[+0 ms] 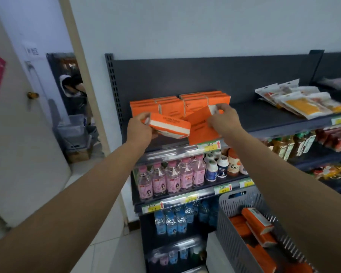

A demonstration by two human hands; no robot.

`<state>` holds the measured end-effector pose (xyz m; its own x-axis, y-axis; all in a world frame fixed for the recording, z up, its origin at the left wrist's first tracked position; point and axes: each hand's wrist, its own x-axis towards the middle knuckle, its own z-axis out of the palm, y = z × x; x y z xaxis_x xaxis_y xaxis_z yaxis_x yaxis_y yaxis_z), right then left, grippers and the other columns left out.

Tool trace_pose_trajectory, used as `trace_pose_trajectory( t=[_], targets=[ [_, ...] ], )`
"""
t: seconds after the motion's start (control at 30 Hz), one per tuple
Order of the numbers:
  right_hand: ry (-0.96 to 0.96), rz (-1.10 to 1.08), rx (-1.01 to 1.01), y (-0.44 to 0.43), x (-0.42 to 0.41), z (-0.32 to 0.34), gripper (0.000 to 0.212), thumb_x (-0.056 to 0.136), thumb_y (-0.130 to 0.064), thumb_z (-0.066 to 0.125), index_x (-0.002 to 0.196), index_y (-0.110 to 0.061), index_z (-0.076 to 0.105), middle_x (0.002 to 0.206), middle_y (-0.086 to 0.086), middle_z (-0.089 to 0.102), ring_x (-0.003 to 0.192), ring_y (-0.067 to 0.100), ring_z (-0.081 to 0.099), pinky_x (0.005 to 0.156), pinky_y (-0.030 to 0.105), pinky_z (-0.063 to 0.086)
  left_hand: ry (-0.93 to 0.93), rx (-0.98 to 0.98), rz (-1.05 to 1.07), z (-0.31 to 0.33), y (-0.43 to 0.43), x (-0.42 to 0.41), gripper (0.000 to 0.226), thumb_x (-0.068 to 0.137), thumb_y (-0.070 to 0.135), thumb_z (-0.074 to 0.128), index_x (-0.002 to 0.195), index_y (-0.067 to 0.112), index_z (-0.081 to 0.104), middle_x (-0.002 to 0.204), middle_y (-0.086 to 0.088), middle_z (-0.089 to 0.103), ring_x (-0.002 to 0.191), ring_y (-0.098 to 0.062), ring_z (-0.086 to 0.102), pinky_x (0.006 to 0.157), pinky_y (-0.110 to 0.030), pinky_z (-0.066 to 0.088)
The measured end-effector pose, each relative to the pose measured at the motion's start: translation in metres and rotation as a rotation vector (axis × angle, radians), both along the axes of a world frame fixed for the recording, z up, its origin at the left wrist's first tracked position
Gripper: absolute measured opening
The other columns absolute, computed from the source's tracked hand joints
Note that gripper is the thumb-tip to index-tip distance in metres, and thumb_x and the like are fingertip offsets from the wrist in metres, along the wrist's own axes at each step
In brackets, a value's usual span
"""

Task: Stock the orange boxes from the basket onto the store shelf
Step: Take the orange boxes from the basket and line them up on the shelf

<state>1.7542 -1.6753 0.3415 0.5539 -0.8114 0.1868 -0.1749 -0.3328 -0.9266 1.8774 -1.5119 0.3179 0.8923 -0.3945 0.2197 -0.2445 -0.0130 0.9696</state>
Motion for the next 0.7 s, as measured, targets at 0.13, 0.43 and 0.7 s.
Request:
trace_pose_trajectory(
  t=[0.13,0.43,0.7],
  targets=[
    [-0.060,0.062,0.058,-0.007,0.023,-0.001,0.043,0.082,0.001,0.053,0.122,-0.014,0.055,0.094,0.002,0.055,0.067,0.012,0.051,0.052,0.020,0.039,0.084,-0.032,0.014,-0.007,0.002,0.017,0.017,0.093,0.009,0.057,0.110,0.007,0.060,0.099,-0.005,0.062,0.090,-0.018,0.061,0.064,-0.017,0.058],
    [-0.042,0.198,0.088,-0.052,0.075,-0.002,0.052,0.083,0.011,0.052,0.130,-0.011,0.052,0.092,0.004,0.053,0.059,0.013,0.046,0.040,0.015,0.037,0.090,0.130,0.119,-0.016,-0.024,0.062,0.011,0.080,0.016,0.071,0.075,0.018,0.062,0.127,-0.015,0.050,0.098,-0.021,0.058,0.085,-0.026,0.045],
    [0.028,0.354,0.078,-0.096,0.120,-0.024,0.058,0.083,0.013,0.060,0.134,-0.011,0.049,0.096,0.011,0.052,0.071,0.017,0.054,0.064,0.030,0.048,0.073,0.123,0.167,-0.022,-0.040,0.099,0.076,0.076,-0.015,0.062,0.136,0.022,0.033,0.118,-0.006,0.046,0.110,-0.028,0.051,0.083,-0.044,0.053]
  ],
)
